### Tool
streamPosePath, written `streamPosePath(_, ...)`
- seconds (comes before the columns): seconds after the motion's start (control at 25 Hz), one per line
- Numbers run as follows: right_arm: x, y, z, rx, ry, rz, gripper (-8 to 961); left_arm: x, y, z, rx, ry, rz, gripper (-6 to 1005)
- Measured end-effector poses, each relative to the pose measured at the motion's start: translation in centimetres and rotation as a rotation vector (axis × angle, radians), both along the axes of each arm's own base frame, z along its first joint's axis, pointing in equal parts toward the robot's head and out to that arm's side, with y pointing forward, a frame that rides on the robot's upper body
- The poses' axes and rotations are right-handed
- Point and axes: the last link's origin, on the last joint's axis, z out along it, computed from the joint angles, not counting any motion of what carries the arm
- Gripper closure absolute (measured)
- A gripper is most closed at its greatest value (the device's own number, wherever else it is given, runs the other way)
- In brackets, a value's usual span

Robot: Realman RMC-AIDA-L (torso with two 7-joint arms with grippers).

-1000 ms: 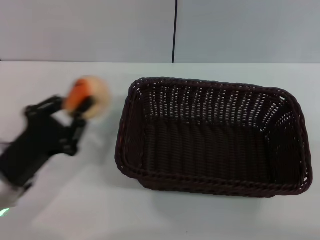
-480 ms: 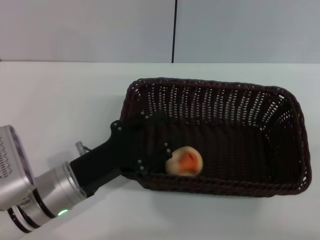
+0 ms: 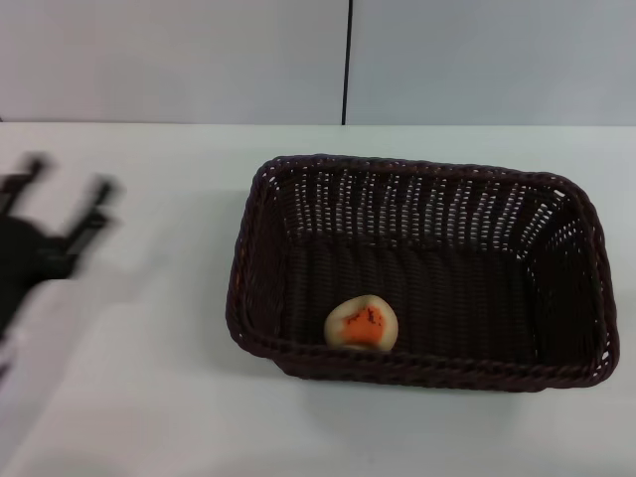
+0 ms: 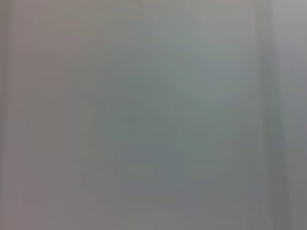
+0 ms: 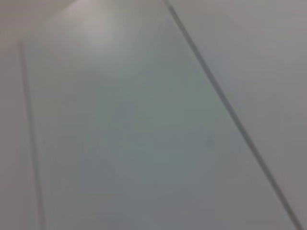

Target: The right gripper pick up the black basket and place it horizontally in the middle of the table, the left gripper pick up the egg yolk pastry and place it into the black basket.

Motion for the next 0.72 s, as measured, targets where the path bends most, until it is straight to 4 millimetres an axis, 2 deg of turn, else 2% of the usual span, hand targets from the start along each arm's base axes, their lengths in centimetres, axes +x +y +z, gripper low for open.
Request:
streamPosePath(0.16, 0.8, -0.2, -1.1, 0.086, -0.007, -0.106, 133, -3.0, -2.3, 3.1, 0.229, 0.018, 0.17, 187)
streamPosePath(0.28, 1.0, -0.2, -1.5, 0.117, -0.007, -0.151, 133, -3.8, -3.1, 3.9, 0.285, 0.023, 0.218, 178)
streamPosePath(0.72, 0.8, 0.8, -2.2, 0.131, -0.003, -0.179, 133, -4.4, -3.2, 4.4, 0.311, 0.026, 0.252, 172)
